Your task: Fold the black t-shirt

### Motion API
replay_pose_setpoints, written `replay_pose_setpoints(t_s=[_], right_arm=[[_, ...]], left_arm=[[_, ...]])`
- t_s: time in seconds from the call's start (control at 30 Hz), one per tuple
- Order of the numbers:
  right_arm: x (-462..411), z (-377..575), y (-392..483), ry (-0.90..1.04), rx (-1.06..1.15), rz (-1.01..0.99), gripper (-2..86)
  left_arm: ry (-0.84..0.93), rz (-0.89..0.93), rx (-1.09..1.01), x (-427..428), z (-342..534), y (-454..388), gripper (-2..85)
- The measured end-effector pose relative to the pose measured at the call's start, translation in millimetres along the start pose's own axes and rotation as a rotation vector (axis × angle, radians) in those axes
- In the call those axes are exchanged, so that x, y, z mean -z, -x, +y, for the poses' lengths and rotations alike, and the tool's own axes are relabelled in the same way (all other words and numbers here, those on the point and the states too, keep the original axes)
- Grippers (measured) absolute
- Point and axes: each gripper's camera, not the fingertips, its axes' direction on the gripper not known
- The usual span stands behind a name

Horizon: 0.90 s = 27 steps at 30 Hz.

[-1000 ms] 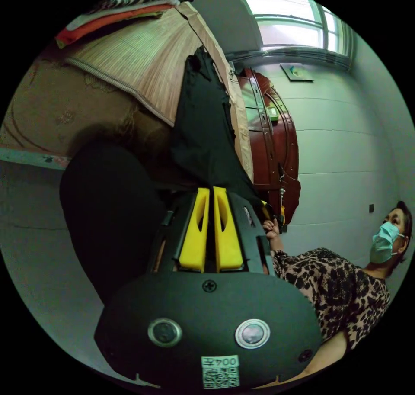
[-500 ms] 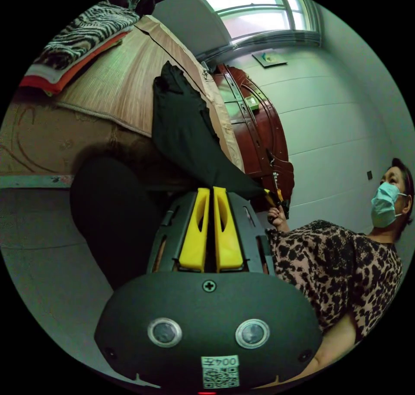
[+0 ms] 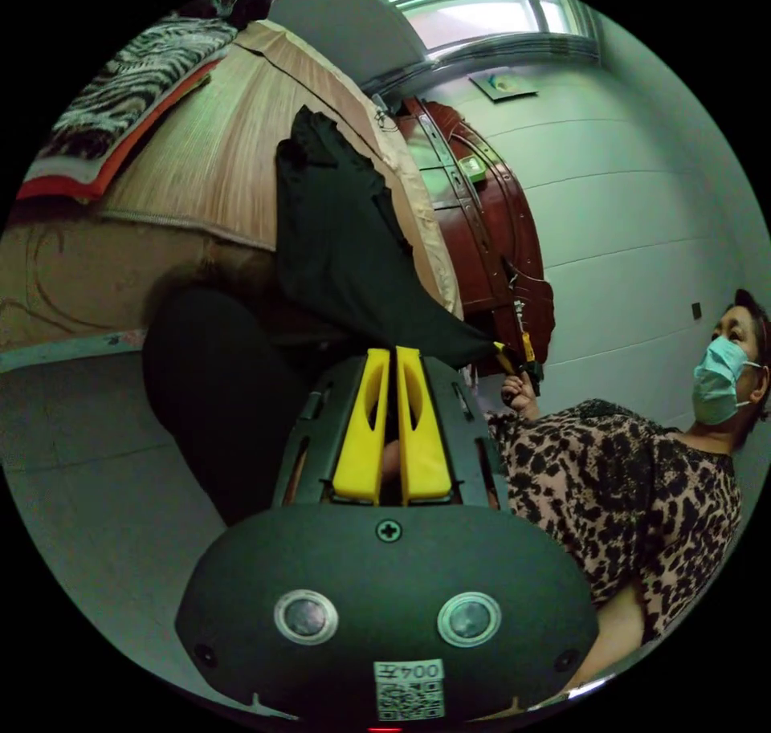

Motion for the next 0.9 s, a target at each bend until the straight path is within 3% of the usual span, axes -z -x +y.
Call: replay_pose_setpoints(t_s=[0.63,0.9], right_arm=[[-101.4,-241.9,83.9,-0.081,0.178,-0.124,-0.2],[-201.9,-387.0,112.8,-0.030,0.232,-0.057,0.0]], left_arm=[[-0.040,-0.018,-0.199,12.9,-246.8,-59.1,1.8],[-0.006,-0.009,-0.123,-7.1,-394.5,-38.8,1.9]])
